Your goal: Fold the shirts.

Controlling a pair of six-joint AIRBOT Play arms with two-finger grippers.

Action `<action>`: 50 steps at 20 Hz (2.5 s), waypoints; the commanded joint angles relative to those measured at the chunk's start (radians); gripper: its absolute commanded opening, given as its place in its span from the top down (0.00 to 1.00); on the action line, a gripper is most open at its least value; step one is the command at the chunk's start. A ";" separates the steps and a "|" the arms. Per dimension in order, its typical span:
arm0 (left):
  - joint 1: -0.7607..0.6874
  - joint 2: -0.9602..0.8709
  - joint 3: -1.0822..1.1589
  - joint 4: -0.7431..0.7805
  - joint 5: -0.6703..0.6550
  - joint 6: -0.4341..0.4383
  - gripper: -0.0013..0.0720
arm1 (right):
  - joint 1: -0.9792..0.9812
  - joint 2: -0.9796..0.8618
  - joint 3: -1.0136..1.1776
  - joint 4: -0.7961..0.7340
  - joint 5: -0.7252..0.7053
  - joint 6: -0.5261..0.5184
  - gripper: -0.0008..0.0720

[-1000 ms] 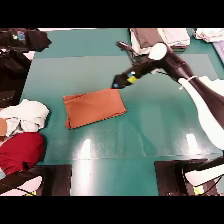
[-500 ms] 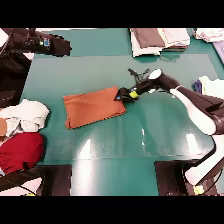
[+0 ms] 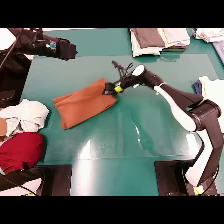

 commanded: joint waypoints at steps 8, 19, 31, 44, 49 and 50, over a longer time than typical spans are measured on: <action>-0.113 0.000 0.000 -0.005 0.054 -0.001 0.95 | -0.682 0.439 -0.127 -0.334 0.045 0.056 0.96; -0.113 0.000 0.000 -0.014 0.069 -0.073 0.95 | -1.216 0.468 -0.131 -0.243 -0.012 0.064 0.97; -0.113 0.000 0.000 -0.017 0.053 -0.072 0.95 | -1.216 0.479 0.161 -0.298 0.092 0.098 0.97; -0.113 0.000 0.000 -0.016 0.033 -0.065 0.95 | -1.410 0.793 -0.442 -0.704 0.214 0.097 0.69; -0.113 0.000 0.000 -0.017 0.035 -0.062 0.95 | -1.499 0.840 -0.499 -0.692 0.264 0.098 0.11; -0.113 0.000 0.000 -0.017 0.036 -0.062 0.95 | -1.490 0.854 -0.478 -0.674 0.262 0.098 0.12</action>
